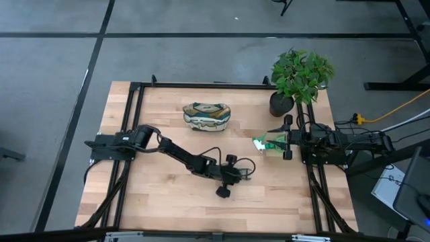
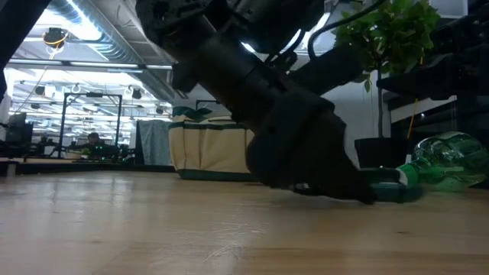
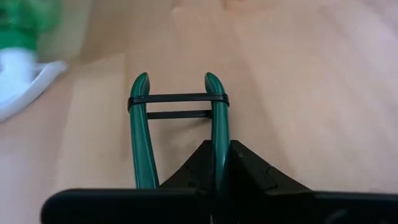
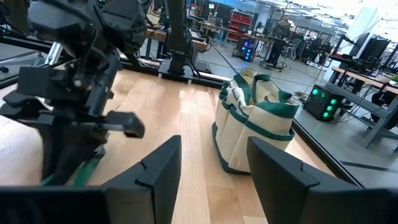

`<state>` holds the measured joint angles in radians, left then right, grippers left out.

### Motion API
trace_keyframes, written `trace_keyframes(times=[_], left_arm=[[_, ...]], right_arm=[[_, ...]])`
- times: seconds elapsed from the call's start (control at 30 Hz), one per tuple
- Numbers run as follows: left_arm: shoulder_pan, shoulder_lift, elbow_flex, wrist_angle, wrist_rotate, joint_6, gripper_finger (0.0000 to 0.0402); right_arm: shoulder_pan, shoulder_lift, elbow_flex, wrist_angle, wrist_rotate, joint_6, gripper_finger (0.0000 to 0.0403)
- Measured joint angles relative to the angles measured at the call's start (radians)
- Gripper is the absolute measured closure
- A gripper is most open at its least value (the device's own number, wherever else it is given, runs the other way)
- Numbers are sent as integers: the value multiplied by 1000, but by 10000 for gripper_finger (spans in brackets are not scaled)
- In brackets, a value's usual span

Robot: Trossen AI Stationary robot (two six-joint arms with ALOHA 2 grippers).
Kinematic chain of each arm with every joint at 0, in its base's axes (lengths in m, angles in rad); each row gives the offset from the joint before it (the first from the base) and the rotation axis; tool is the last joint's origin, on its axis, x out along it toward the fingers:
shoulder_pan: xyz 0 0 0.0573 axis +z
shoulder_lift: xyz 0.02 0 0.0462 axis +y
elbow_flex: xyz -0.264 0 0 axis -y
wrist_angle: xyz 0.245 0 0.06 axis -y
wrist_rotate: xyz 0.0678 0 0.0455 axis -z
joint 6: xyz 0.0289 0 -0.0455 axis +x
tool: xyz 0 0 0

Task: Pick & Place Garden tools in Gardening bag
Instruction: Put the green shear scissors into the light brown gardening bag

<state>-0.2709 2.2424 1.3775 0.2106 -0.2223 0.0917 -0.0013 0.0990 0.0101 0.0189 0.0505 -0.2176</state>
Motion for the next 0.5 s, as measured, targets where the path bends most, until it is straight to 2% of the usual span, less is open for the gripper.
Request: trace_keyframes(times=[0.5], left_arm=[[-16, -164, 3, -82, -44, 19, 375]], right_arm=[[0, 0, 0, 0, -1, 0, 217]])
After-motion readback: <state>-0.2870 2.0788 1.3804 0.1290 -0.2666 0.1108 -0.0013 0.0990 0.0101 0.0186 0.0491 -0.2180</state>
